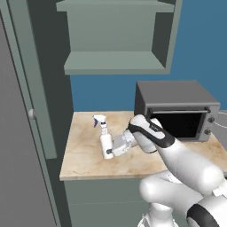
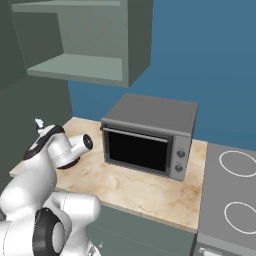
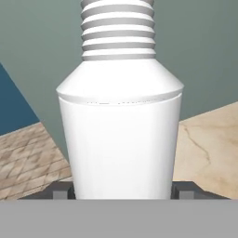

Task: Move the cutting board and knife to the sink. Then move spray from the cabinet to the counter.

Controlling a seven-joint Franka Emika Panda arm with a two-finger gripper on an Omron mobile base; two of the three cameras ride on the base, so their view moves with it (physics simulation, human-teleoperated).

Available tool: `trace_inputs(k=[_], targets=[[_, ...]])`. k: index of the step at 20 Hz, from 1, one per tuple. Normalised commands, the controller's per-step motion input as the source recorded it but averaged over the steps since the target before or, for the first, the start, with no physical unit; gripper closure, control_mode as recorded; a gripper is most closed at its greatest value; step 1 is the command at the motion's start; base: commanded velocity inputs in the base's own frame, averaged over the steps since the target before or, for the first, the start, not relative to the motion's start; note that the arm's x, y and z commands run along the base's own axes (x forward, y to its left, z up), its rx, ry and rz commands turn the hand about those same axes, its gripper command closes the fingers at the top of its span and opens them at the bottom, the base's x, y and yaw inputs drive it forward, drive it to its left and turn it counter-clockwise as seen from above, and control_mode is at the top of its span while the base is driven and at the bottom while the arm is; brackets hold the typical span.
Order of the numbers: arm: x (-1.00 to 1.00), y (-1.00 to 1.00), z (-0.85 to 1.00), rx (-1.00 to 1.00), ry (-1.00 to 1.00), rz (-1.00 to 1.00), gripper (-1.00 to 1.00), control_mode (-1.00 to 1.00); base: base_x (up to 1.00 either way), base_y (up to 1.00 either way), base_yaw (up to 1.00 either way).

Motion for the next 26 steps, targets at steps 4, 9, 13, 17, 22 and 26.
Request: trace_inputs(k=[4, 9, 13, 17, 22, 26], targets=[[0.01, 0.15, -0.64, 0.0, -0.03, 0.01, 1.0, -1.0, 0.0, 0.0, 0.0], [0.06, 0.1, -0.56, 0.03, -0.15, 0.0, 1.0, -1.0, 0.0, 0.0, 0.0], [0.2, 0.1, -0.47, 0.02, -0.18, 0.0, 1.0, -1.0, 0.0, 0.0, 0.0], [0.19, 0.07, -0.43, 0.0, -0.16, 0.0, 1.0, -1.0, 0.0, 0.0, 0.0], [0.2, 0.01, -0.36, 0.02, -0.07, 0.0, 1.0, -1.0, 0.0, 0.0, 0.0], [0.15, 0.0, -0.23, 0.05, -0.07, 0.0, 1.0, -1.0, 0.0, 0.0, 0.0]])
